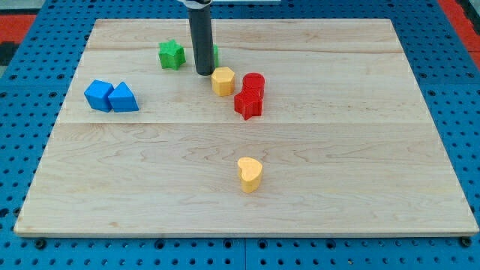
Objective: Push the yellow blocks to the bottom center of the board
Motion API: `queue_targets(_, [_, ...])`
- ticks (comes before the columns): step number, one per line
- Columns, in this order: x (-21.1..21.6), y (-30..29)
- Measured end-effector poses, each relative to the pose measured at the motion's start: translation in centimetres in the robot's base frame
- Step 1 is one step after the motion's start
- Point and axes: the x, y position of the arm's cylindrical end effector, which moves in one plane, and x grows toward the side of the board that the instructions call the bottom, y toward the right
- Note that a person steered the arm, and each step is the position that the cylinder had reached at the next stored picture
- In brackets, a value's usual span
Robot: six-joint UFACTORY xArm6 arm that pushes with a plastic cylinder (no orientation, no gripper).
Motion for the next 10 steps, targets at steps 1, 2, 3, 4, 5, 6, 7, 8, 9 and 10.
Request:
queue_targets(1, [1.4,2.9])
queue_targets(2, [-1.8,3.6])
queue_targets(3, [1.3,4.1])
queue_targets(4, [5.1,4.2])
queue_targets(5, [8.7,4.5])
queue_targets(6, [13.1,4.7])
queue_targets(7, [14.7,4.6])
queue_targets(8, [13.5,4.5])
queue_targets(9, [11.5,4.8])
queue_targets(10, [11.9,7.5])
